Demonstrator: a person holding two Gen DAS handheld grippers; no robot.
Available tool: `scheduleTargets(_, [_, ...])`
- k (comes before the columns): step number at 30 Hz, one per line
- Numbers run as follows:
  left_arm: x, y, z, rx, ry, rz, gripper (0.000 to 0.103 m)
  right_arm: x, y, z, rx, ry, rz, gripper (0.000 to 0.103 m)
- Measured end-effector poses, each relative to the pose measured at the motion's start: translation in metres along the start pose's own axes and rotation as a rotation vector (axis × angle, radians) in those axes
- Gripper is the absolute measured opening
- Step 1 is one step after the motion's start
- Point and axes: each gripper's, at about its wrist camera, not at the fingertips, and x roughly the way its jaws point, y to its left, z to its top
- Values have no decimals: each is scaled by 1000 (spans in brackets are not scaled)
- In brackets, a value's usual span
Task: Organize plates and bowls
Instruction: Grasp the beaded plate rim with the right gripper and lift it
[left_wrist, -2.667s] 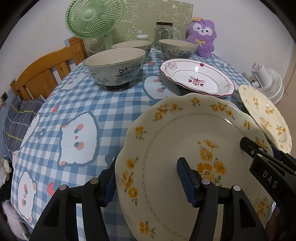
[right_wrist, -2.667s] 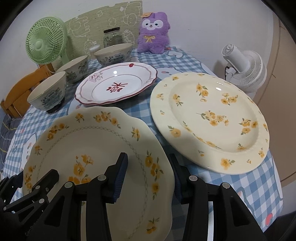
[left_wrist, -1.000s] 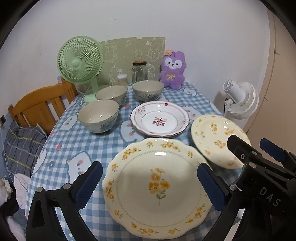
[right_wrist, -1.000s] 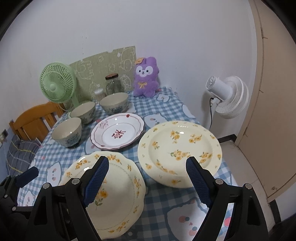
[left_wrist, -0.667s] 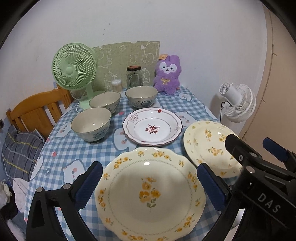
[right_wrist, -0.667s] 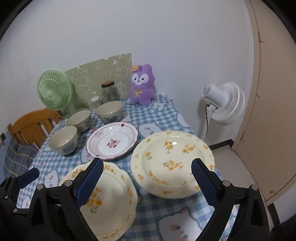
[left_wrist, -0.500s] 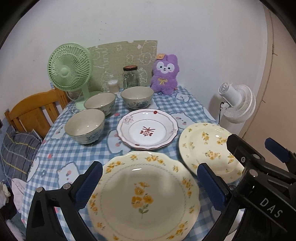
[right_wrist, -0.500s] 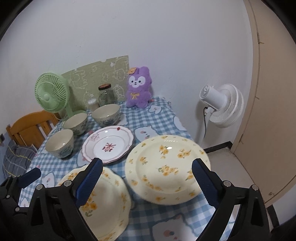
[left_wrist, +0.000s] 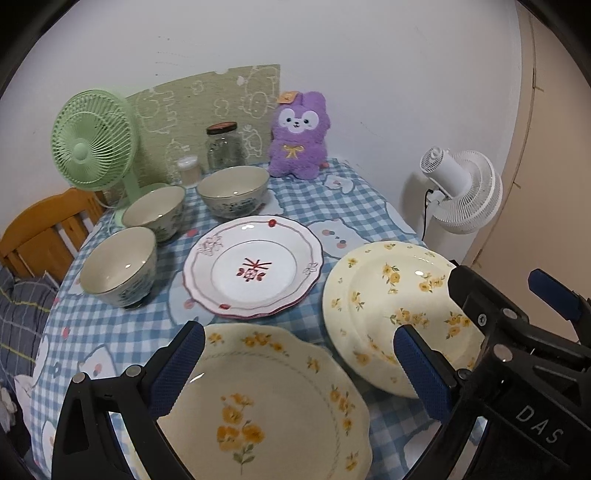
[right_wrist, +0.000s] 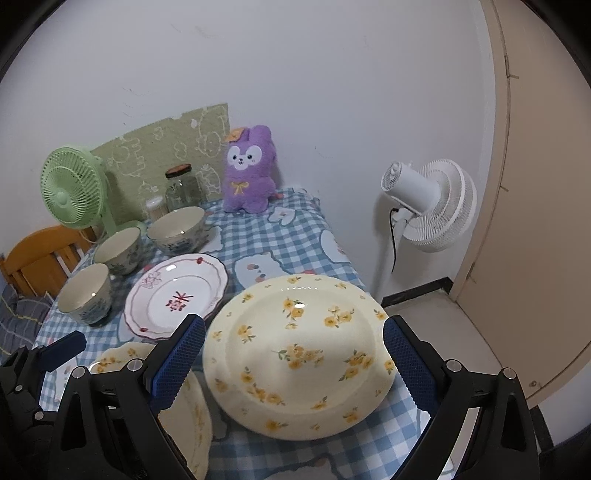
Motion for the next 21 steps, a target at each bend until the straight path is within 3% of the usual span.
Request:
scheduleTargets(8, [30,-14,9,17,58,-18,101,26,-15,3,10,30,-1,99])
scheduleTargets(21, [66,-28,14,-9,164,-53,85,57,-40,4,27,83,-19,98])
